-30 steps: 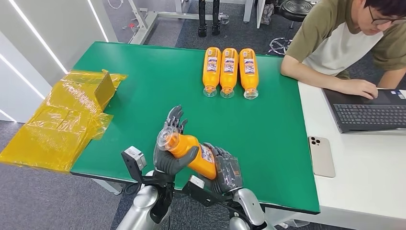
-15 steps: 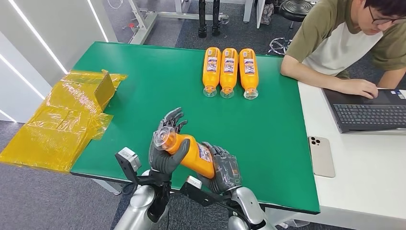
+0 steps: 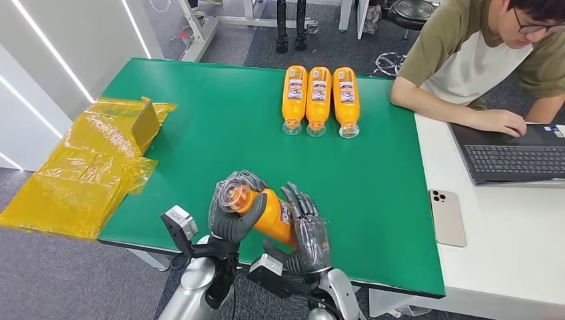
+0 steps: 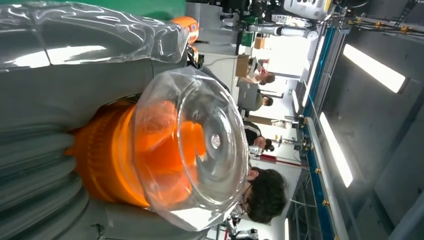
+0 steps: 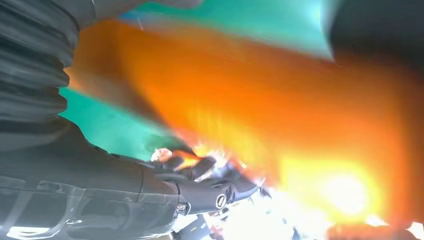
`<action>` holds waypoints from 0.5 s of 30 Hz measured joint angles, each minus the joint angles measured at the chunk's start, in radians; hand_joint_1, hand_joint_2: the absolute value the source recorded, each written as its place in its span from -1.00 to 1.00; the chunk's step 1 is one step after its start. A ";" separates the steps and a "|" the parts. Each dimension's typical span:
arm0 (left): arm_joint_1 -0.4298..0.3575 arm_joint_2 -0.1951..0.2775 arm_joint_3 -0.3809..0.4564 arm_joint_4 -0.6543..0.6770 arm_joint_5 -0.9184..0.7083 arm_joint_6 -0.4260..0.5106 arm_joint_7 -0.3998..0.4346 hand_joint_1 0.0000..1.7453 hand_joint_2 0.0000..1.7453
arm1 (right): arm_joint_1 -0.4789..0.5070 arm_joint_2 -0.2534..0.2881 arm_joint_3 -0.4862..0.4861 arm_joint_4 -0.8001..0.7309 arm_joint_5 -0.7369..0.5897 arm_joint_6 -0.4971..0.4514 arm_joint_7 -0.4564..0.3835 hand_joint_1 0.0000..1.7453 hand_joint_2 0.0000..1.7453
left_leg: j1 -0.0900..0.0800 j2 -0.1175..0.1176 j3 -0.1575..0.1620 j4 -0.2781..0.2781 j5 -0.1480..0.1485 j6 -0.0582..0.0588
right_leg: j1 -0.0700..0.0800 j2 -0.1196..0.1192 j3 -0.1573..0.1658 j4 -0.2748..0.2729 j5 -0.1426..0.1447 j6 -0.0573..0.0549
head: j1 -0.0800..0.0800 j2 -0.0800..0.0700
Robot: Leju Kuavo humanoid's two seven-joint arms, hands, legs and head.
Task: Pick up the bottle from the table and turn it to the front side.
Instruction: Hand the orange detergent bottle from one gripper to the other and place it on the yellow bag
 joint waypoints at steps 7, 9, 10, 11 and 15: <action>0.002 0.003 0.014 -0.004 -0.061 0.056 0.009 1.00 1.00 | 0.059 0.011 -0.007 -0.133 -0.220 -0.070 -0.183 -1.00 1.00 | 0.000 0.000 0.000 0.000 0.000 0.000 | 0.000 0.000 0.000 0.000 0.000 0.000 | 0.000 0.000; 0.003 0.006 0.017 -0.014 -0.114 0.085 0.022 1.00 1.00 | 0.069 0.014 -0.014 -0.168 -0.242 -0.070 -0.227 -1.00 1.00 | 0.000 0.000 0.000 0.000 0.000 0.000 | 0.000 0.000 0.001 0.000 0.000 0.000 | 0.000 0.000; 0.002 0.008 0.020 -0.022 -0.152 0.110 0.029 1.00 1.00 | 0.075 0.016 -0.019 -0.186 -0.253 -0.070 -0.250 -1.00 1.00 | 0.000 0.000 0.000 0.000 0.000 0.000 | 0.000 0.000 0.001 0.000 0.000 0.000 | 0.000 0.000; 0.001 0.010 0.022 -0.032 -0.195 0.143 0.036 1.00 1.00 | 0.081 0.018 -0.024 -0.204 -0.265 -0.070 -0.271 -1.00 1.00 | 0.000 0.000 0.000 0.000 0.000 0.000 | 0.000 0.000 0.001 0.000 0.000 0.000 | 0.000 0.000; -0.012 0.031 0.038 -0.081 -0.401 0.335 0.068 1.00 1.00 | 0.104 0.020 -0.035 -0.276 -0.323 -0.070 -0.318 -1.00 1.00 | 0.000 0.000 0.000 0.000 0.000 0.000 | 0.000 0.000 0.001 0.000 0.000 0.000 | 0.001 0.000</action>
